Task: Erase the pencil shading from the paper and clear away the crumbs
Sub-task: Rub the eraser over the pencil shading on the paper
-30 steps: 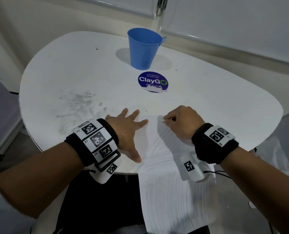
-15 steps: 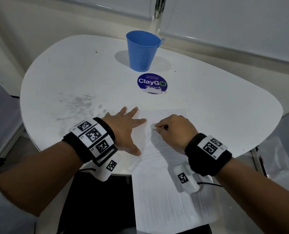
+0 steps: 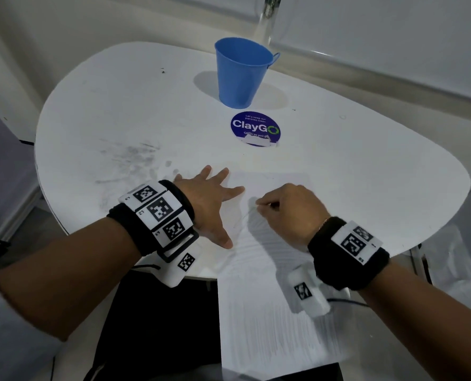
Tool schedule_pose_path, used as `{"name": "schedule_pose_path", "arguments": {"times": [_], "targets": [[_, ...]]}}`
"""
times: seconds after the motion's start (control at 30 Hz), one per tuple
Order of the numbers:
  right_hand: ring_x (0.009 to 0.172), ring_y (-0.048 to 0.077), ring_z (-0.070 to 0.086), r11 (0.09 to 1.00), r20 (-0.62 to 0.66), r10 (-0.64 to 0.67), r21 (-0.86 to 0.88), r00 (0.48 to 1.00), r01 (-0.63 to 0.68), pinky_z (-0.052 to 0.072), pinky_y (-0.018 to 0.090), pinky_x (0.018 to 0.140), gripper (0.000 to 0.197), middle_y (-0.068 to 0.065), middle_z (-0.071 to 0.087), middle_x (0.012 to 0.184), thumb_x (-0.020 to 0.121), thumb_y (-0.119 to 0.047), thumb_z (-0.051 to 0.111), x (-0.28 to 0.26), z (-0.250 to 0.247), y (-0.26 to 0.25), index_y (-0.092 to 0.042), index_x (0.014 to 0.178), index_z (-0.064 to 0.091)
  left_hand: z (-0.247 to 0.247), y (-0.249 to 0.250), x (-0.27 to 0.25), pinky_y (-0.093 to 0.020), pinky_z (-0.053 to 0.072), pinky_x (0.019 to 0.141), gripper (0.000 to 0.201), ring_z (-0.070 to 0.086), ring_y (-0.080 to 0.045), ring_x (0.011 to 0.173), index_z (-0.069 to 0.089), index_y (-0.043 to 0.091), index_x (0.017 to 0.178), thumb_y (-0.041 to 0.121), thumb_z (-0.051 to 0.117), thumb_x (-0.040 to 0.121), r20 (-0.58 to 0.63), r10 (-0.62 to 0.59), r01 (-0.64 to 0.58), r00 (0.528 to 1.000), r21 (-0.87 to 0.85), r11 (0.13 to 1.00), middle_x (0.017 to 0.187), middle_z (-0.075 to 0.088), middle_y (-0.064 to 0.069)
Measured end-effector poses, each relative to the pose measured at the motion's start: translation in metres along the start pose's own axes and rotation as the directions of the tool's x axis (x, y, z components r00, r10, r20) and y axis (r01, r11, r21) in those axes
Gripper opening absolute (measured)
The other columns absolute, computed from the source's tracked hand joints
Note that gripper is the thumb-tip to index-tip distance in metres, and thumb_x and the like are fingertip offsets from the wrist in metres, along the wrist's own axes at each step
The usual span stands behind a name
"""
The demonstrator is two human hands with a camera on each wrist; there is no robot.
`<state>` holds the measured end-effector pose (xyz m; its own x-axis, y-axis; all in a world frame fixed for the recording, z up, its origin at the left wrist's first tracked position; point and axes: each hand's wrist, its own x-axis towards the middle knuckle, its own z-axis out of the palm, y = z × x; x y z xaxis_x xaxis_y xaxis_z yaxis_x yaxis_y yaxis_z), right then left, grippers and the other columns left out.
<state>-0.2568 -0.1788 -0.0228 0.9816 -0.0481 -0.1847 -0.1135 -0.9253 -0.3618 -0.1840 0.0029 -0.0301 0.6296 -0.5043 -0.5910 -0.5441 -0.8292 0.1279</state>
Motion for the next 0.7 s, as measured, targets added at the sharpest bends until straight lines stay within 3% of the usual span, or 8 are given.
{"name": "schedule_pose_path", "arguments": {"times": [0.1,0.23,0.33,0.4,0.53,0.7], "targets": [[0.074,0.006,0.062,0.993,0.143,-0.117,0.044,0.983,0.112,0.05,0.027,0.072,0.02,-0.012,0.075,0.091,0.095,-0.032,0.059,-0.017,0.009,-0.013,-0.033,0.106,0.076,-0.001,0.001,-0.001,-0.065,0.005,0.121,0.12,-0.024,-0.022,0.153,-0.009,0.052,0.155,0.073,0.073,0.071,0.0,-0.002,0.002,1.0,0.014,1.0,0.165,-0.025,0.01],[0.094,0.016,0.067,0.999,-0.013,0.018,0.036,1.0,-0.017,0.053,0.034,0.085,0.019,-0.01,0.075,0.101,0.094,-0.032,0.06,0.001,0.0,-0.001,-0.028,0.102,0.077,-0.001,0.001,0.0,-0.065,0.005,0.121,0.12,-0.024,-0.022,0.153,-0.01,0.052,0.155,0.074,0.073,0.071,0.009,0.0,0.0,1.0,0.011,1.0,0.165,-0.025,0.01],[0.08,0.016,0.067,0.998,0.052,-0.064,0.023,0.997,0.063,0.054,0.034,0.078,0.019,-0.008,0.075,0.085,0.094,-0.029,0.059,-0.009,0.007,-0.011,-0.026,0.095,0.078,-0.001,0.001,0.0,-0.065,0.006,0.121,0.12,-0.024,-0.022,0.153,-0.009,0.051,0.155,0.074,0.073,0.071,-0.004,0.005,-0.005,1.0,0.015,1.0,0.165,-0.025,0.01],[0.078,0.013,0.066,0.993,0.137,-0.118,0.014,0.984,0.117,0.053,0.031,0.076,0.018,-0.011,0.074,0.085,0.094,-0.03,0.061,-0.018,0.011,-0.019,-0.03,0.098,0.078,-0.001,0.001,-0.001,-0.065,0.006,0.121,0.12,-0.023,-0.022,0.153,-0.009,0.051,0.156,0.074,0.073,0.071,-0.006,0.006,-0.006,1.0,0.025,1.0,0.166,-0.024,0.01],[0.09,0.015,0.067,1.0,0.013,-0.002,0.028,1.0,0.001,0.053,0.031,0.082,0.017,-0.012,0.075,0.096,0.093,-0.032,0.062,-0.001,0.001,-0.007,-0.029,0.098,0.078,-0.001,0.0,0.001,-0.065,0.004,0.121,0.121,-0.025,-0.022,0.152,-0.011,0.052,0.155,0.076,0.072,0.07,0.012,0.004,-0.004,1.0,0.017,1.0,0.165,-0.026,0.01],[0.079,0.014,0.067,0.996,0.05,-0.087,0.021,0.995,0.086,0.055,0.034,0.075,0.02,-0.01,0.074,0.085,0.095,-0.033,0.058,-0.022,0.019,-0.011,-0.028,0.099,0.077,0.006,0.003,-0.001,-0.062,-0.002,0.122,0.12,-0.027,-0.023,0.151,-0.012,0.052,0.155,0.076,0.071,0.071,0.004,0.041,-0.041,0.999,0.047,0.998,0.164,-0.028,0.01]]}}
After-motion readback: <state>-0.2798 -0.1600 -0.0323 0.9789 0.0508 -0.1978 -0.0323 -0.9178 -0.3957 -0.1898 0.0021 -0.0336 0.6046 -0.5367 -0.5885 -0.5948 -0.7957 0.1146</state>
